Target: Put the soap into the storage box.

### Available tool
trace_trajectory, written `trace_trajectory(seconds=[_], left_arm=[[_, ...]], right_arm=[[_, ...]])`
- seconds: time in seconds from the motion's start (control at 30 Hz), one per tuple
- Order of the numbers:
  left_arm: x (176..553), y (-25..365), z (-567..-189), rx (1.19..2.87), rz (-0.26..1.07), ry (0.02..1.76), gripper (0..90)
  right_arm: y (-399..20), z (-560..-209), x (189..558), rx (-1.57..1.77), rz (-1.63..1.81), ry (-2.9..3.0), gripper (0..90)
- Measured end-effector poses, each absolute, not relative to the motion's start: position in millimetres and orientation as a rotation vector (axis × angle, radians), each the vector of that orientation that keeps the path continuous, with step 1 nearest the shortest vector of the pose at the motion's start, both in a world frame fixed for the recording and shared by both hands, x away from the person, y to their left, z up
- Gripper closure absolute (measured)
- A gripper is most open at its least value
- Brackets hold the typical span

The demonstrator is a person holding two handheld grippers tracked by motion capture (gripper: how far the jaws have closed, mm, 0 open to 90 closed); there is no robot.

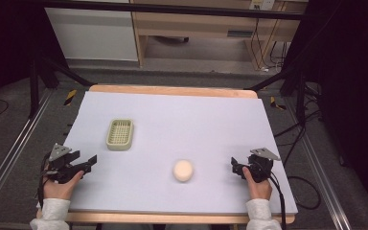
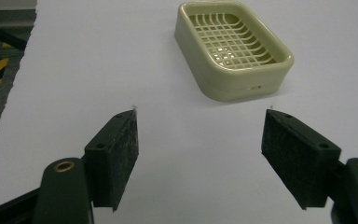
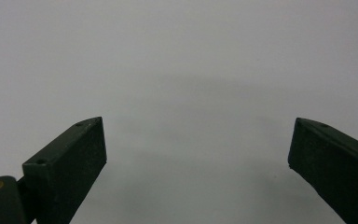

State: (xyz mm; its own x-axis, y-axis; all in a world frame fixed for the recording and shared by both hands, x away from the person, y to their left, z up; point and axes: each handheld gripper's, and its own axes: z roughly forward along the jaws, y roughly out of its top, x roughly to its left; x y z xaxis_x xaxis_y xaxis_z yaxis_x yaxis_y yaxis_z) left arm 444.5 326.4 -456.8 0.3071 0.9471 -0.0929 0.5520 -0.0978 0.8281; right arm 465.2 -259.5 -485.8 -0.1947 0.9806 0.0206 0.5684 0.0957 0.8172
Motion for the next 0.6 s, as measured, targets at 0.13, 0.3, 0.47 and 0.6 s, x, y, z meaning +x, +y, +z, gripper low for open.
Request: trace_trajectory(seconds=[0.13,0.3,0.47,0.6], left_arm=[[443.9,321.7,-455.0,1.778,0.612,1.334,26.9],[441.5,314.4,-450.2,1.781,0.605,1.307,26.2],[441.8,304.1,-447.6,1.795,0.588,1.277,24.9],[442.4,297.1,-445.4,1.809,0.582,1.254,24.7]], right_arm=[[-256.0,-486.2,464.5,1.483,0.951,1.851,4.6],[-253.5,-487.2,465.7,1.466,0.917,1.873,4.6],[-252.0,-487.6,466.7,1.464,0.903,1.889,4.9],[-252.1,-487.8,467.0,1.471,0.904,1.889,4.9]])
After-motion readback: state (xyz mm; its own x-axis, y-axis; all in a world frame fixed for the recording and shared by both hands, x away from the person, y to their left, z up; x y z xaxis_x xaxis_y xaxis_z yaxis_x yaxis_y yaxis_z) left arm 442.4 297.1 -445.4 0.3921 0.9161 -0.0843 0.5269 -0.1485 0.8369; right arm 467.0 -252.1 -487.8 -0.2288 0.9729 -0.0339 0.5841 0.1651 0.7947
